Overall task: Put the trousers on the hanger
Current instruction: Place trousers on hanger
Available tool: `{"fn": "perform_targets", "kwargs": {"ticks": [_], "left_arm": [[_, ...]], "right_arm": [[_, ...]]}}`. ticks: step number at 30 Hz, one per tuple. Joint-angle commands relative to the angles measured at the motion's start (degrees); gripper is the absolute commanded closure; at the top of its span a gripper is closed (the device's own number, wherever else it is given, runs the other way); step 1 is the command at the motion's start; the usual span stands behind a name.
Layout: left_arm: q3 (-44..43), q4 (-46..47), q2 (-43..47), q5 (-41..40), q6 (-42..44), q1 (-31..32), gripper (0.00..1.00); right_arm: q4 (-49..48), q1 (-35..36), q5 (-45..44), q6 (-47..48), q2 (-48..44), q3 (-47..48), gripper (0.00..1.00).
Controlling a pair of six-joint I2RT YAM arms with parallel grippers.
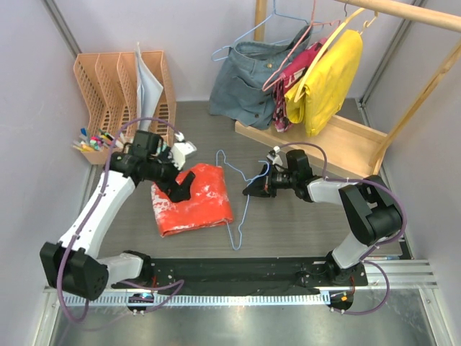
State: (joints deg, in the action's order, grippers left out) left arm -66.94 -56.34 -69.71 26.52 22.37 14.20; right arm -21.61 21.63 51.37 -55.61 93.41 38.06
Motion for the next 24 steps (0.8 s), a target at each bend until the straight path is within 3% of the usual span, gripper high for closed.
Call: {"fn": "perform_targets", "kwargs": {"ticks": [1, 7, 12, 15, 20, 24], "left_arm": [[5.66, 3.75, -6.39, -0.31, 11.91, 4.43, 0.00], [13.48, 9.99, -18.77, -5.86, 17.34, 4.00, 0.02], [13.07, 13.71, -23.97, -7.28, 15.25, 3.82, 0.07], [11.39, 12.22, -20.30, -0.81, 13.58, 3.04, 0.09], [10.60, 13.36, -2.75, 8.97, 6.91, 3.03, 0.00], [7.18, 17.82, 3.52, 13.90, -7.63, 4.70, 0.00]], "right_arm": [[-1.42, -0.36, -0.57, -0.99, 0.02, 0.87, 0.99], [0.42, -0.53, -0.66, -0.55, -1.30, 0.61, 0.99], [0.60, -0.53, -0.31, -1.25, -2.43, 1.40, 0.99], [0.60, -0.53, -0.05, -1.86, -5.51, 0.96, 0.99], [1.48, -0.45, 1.80, -5.02, -11.39, 1.13, 0.99], [3.05, -0.45, 1.71, -7.75, -17.63, 2.54, 0.99]]}}
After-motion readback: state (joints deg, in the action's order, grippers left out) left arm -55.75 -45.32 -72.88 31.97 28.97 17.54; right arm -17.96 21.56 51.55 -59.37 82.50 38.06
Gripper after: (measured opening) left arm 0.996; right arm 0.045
